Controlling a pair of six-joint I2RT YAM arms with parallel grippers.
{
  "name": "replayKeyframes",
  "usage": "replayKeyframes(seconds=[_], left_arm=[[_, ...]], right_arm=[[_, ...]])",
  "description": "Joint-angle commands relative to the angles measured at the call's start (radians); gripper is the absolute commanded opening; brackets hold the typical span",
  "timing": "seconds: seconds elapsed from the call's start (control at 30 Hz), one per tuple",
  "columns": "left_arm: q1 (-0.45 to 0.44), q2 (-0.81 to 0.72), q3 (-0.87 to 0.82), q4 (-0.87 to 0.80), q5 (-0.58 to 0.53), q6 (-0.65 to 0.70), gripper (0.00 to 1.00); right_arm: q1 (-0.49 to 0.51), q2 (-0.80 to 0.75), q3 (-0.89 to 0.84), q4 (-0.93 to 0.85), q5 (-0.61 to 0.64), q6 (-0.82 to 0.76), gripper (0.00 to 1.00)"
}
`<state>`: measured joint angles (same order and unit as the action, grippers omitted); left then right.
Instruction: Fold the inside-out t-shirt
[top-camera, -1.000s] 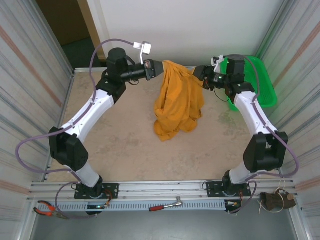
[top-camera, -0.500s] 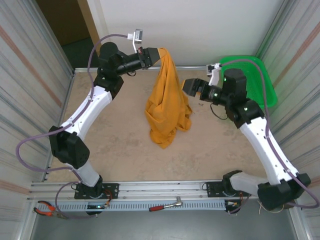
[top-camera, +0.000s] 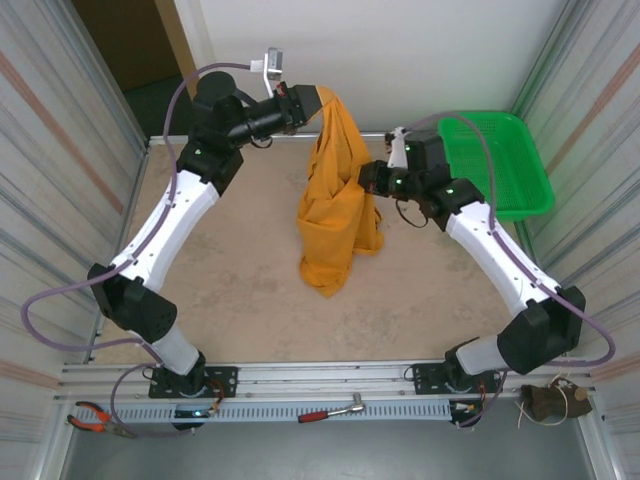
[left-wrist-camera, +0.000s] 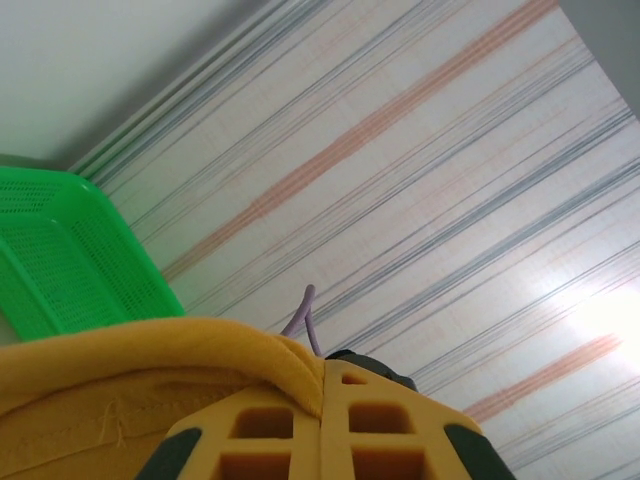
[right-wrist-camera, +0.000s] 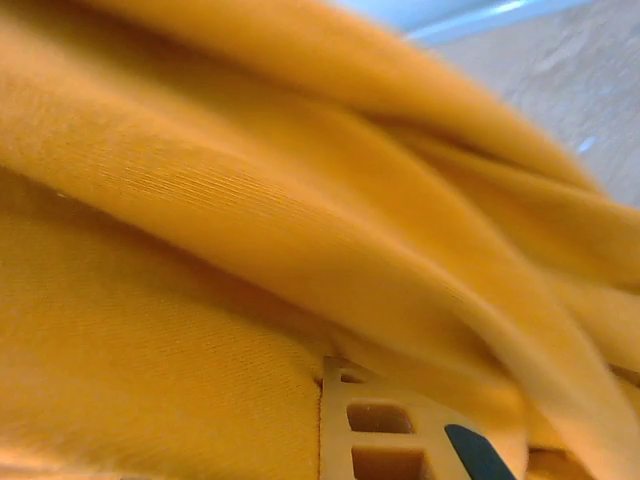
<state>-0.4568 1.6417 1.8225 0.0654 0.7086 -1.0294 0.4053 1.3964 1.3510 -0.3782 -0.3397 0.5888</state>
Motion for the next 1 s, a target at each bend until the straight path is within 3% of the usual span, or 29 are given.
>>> replayKeyframes(seconds=[0.0, 0.17, 0.23, 0.37, 0.43, 0.6, 0.8, 0.97], left_arm=[[0.033, -0.073, 0.081, -0.053, -0.063, -0.005, 0.0], [0.115, -0.069, -0.062, -0.046, -0.081, -0.031, 0.0], [0.133, -0.055, -0.144, 0.008, -0.062, -0.019, 0.15], [0.132, -0.053, -0.277, -0.039, -0.085, 0.138, 0.52], [0.117, -0.09, -0.363, -0.05, -0.118, 0.211, 0.59], [-0.003, -0.265, -0.626, -0.079, -0.319, 0.328, 0.66], [-0.256, -0.427, -0.881, -0.002, -0.68, 0.285, 0.75], [-0.306, -0.372, -0.894, 0.058, -0.729, 0.245, 0.79]], right_arm=[[-0.05, -0.083, -0.024, 0.048, -0.13, -0.032, 0.0], [-0.081, -0.147, -0.076, 0.127, -0.343, -0.068, 0.0], [-0.092, -0.16, -0.097, 0.157, -0.388, -0.057, 0.0], [-0.102, -0.143, -0.108, 0.163, -0.432, -0.047, 0.0], [-0.103, -0.128, -0.113, 0.157, -0.445, -0.05, 0.0], [-0.113, -0.099, -0.129, 0.147, -0.471, -0.048, 0.0], [-0.111, -0.1, -0.129, 0.14, -0.472, -0.04, 0.0], [-0.107, -0.099, -0.127, 0.14, -0.472, -0.031, 0.0]])
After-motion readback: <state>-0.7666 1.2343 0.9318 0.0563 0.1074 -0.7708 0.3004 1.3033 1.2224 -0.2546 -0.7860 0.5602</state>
